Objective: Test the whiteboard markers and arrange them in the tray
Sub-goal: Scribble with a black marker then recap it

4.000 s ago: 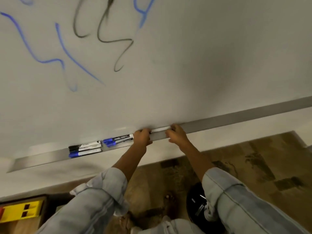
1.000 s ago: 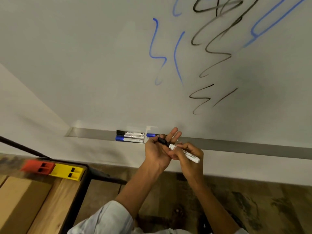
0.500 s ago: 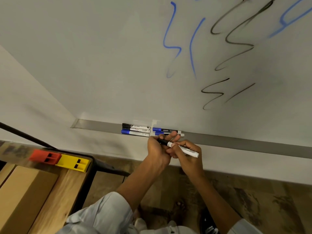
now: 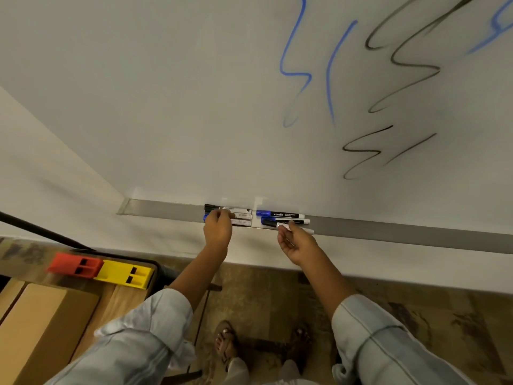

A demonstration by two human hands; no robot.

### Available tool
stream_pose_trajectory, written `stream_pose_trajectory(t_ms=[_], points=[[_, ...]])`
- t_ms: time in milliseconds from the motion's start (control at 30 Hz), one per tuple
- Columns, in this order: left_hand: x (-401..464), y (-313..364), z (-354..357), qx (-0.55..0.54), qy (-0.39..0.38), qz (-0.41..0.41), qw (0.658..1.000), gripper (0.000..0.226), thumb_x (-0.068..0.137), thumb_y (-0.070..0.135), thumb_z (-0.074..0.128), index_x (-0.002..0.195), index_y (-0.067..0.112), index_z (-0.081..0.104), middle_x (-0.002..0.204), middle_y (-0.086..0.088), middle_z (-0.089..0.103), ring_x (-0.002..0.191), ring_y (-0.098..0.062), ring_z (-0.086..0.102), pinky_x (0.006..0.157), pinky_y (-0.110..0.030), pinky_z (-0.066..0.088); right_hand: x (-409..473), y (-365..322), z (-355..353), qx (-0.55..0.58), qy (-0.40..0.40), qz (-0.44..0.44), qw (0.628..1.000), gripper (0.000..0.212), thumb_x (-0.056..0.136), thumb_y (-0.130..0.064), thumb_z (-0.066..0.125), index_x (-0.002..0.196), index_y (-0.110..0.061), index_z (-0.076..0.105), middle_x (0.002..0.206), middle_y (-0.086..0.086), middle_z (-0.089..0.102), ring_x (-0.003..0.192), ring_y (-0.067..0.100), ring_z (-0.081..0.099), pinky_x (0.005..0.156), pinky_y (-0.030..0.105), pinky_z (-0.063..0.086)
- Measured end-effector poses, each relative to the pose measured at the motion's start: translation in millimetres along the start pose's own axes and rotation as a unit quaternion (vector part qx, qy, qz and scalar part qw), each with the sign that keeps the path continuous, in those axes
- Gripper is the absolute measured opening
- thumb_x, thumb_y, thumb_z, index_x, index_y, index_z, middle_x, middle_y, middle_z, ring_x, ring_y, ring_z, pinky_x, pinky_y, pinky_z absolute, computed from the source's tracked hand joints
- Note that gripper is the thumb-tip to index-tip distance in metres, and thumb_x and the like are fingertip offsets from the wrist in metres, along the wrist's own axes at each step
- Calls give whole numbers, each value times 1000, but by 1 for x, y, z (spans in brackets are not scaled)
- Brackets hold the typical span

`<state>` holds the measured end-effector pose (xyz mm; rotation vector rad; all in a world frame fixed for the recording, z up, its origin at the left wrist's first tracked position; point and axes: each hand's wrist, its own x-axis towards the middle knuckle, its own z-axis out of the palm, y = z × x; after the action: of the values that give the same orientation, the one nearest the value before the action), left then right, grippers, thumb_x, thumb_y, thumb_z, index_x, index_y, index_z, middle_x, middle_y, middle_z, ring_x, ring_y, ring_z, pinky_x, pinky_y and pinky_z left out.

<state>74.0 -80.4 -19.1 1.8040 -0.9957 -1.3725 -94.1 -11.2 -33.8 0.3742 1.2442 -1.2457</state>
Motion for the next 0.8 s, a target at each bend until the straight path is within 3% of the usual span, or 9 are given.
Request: stream_pose_trajectory(t_ms=[100,200,300,367,433,567,633,700,800], points=[[17,-10,-13,170,-1,165,971,18,97,18,50,108,9,60,106,-9,64,98,-24,60,85,-34,51,4,-3,3,7,-8,10,1000,23,97,-24,59,102,-2,59,95,17,72,84,23,69,64,31,60],[31,-23,-20,320,-42,292,900,29,92,22,55,117,7,57,119,-15,61,113,-29,55,93,-45,52,0,-8,-1,11,-21,17,1000,31,99,-30,54,103,1,59,96,19,72,88,25,68,71,34,59],[38,-35,-23,460,-89,340,816,54,93,29,53,141,7,40,152,-16,37,143,-35,28,115,-49,28,1,-9,-5,-54,33,-23,998,27,95,-31,58,102,-5,62,97,13,73,85,23,68,70,34,58],[42,-41,-22,539,-118,335,764,66,98,37,44,153,12,17,163,-10,9,150,-30,4,120,-49,10,4,-7,-6,-170,117,-121,971,19,92,-29,61,92,-11,66,92,8,75,82,20,68,73,36,60],[45,-47,-21,578,-131,324,738,72,99,44,37,155,15,2,163,-8,-7,150,-27,-8,121,-49,3,9,-2,-7,-329,178,-279,884,15,89,-24,62,85,-13,69,90,8,74,81,20,66,75,35,57],[47,-56,-18,616,-146,308,710,78,99,52,29,152,12,-11,162,-9,-13,149,-26,-14,122,-47,0,21,20,-20,-561,144,-497,646,30,86,-24,67,113,-9,67,109,10,71,104,26,63,83,34,53],[49,-58,-15,628,-146,306,700,81,98,55,28,152,9,-12,162,-11,-13,149,-27,-14,121,-48,-1,32,29,-28,-661,139,-500,543,52,89,-35,63,133,-8,56,135,13,59,129,32,50,104,45,43],[48,-57,-11,639,-144,301,693,82,97,57,26,152,9,-12,161,-12,-14,149,-28,-15,121,-49,-2,36,34,-32,-762,114,-427,473,76,93,-56,43,151,-9,29,159,12,26,148,33,21,118,53,12],[46,-58,-4,646,-136,296,690,83,97,59,26,152,9,-11,161,-11,-14,149,-28,-15,121,-49,-2,44,37,-37,-826,102,-374,410,101,79,-79,-10,155,-14,1,163,8,-5,151,30,-7,112,56,-18]])
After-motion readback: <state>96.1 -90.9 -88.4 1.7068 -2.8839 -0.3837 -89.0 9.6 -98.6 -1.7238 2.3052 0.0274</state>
